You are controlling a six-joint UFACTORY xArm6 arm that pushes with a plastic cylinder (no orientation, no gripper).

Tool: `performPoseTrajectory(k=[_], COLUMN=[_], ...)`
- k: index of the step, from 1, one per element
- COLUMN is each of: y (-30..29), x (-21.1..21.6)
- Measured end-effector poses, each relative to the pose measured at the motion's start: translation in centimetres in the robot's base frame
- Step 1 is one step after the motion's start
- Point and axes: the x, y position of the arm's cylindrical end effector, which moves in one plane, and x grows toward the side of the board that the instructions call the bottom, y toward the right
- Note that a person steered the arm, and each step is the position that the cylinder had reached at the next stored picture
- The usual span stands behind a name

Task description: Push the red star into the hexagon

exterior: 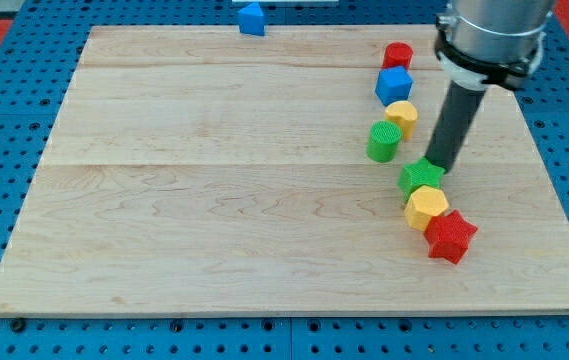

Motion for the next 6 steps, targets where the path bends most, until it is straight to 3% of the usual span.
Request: performPoseTrajectory(k=[1,4,5,6], y=[0.0,1.2,3.0,0.8], x=[2.1,2.8,7.7,7.7])
